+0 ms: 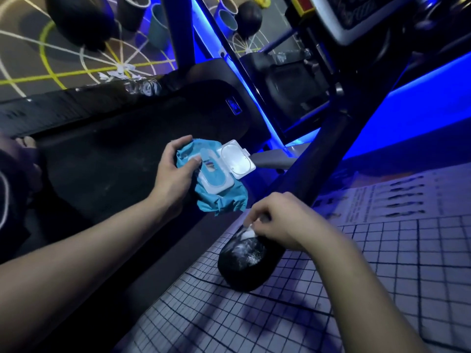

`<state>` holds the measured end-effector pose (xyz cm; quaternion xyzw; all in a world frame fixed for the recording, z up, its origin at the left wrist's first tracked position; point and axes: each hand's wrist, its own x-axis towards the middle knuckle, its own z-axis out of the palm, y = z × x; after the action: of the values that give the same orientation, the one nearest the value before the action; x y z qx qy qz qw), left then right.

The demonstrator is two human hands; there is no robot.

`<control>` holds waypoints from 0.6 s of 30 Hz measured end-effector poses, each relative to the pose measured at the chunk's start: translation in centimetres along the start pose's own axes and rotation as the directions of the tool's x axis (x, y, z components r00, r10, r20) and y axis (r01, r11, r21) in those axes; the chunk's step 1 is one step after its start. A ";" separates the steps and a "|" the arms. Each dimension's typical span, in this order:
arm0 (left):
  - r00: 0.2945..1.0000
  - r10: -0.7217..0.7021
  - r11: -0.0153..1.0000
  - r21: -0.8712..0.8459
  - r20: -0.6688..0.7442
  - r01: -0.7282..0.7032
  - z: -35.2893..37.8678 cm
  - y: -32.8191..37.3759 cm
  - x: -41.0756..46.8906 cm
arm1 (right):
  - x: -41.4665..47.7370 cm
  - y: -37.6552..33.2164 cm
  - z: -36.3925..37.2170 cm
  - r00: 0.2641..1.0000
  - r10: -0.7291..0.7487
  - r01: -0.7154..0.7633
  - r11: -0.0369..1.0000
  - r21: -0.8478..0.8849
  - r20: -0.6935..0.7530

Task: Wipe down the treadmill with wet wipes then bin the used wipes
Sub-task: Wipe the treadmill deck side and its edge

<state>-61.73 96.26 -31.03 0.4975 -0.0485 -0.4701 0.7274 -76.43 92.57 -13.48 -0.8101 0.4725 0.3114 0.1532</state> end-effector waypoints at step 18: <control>0.992 -0.127 0.990 -0.055 -0.002 0.127 0.7 -1.6 -0.9 | 1.4 0.0 0.0 0.986 0.115 -0.119 0.992 -0.032 -0.119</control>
<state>-63.66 96.36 -31.52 0.4810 -0.0018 -0.5151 0.7094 -75.87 91.60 -14.40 -0.8006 0.5212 0.2812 0.0910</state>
